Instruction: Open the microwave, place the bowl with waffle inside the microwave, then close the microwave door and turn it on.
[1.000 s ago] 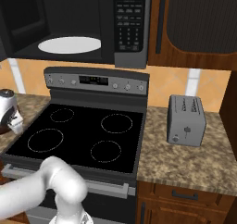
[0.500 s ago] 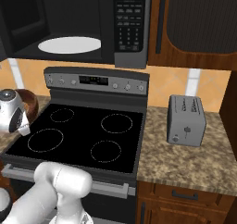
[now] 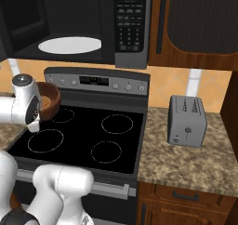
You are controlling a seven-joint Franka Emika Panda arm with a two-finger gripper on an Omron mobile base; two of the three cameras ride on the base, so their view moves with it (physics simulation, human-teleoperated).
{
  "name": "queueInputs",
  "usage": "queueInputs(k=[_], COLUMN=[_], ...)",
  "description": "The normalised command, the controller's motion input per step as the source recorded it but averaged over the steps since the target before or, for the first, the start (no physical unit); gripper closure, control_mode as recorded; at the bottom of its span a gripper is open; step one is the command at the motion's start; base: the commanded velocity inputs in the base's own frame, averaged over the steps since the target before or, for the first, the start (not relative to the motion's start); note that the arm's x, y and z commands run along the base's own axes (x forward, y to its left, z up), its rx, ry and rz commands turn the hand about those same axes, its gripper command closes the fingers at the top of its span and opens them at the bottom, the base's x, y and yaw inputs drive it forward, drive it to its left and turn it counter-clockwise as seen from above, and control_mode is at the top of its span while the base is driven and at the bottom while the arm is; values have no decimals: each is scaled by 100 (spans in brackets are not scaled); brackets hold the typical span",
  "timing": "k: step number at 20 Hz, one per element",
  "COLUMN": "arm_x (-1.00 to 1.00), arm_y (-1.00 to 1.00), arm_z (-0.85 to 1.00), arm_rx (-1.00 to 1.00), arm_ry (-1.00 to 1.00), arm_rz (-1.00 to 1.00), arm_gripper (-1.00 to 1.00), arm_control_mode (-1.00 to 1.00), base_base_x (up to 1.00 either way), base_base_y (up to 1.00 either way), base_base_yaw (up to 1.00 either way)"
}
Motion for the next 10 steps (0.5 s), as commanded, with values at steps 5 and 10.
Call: queueInputs(k=[5, 10], arm_x=[-98, -94], arm_y=[-100, -83], arm_z=[23, 41], arm_rx=[12, 3], arm_ry=[0, 10], arm_rz=[-27, -19], arm_gripper=[100, 100], arm_control_mode=[-100, -100], base_base_x=[0, 0], base_base_y=[0, 0], base_base_yaw=[0, 0])
